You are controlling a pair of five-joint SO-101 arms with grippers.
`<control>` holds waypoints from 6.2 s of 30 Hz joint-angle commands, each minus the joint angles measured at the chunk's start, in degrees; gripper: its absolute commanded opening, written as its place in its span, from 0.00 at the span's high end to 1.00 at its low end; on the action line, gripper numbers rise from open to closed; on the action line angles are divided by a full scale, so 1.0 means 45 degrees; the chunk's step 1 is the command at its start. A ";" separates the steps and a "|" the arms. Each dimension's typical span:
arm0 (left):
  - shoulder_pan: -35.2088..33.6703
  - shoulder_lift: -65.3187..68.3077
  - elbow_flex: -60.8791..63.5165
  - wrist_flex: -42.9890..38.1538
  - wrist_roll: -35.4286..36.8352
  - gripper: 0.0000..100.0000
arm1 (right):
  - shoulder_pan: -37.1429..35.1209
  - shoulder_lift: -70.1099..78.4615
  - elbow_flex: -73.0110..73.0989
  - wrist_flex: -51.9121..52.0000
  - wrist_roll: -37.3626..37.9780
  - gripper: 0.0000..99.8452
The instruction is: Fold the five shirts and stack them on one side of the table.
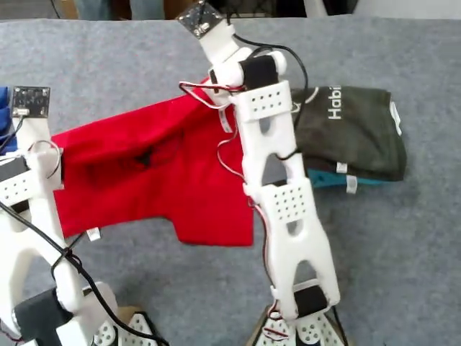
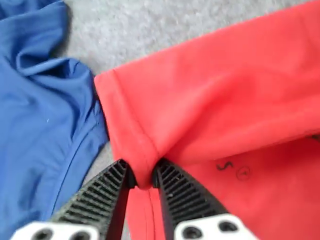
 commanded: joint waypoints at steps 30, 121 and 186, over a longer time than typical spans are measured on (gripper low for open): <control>-0.1006 -0.0313 0.1455 0.0156 -0.1582 0.97 | 0.0586 -0.7883 1.5658 -0.1582 -0.0371 0.99; -0.0635 -0.0391 -0.1690 0.4923 -0.1114 0.97 | -0.4181 -0.9016 2.1617 -0.5040 -0.4689 0.99; -0.0205 0.7971 -0.9680 0.4825 0.0078 0.97 | -0.0332 -0.5890 1.3665 -0.7092 -0.3165 0.99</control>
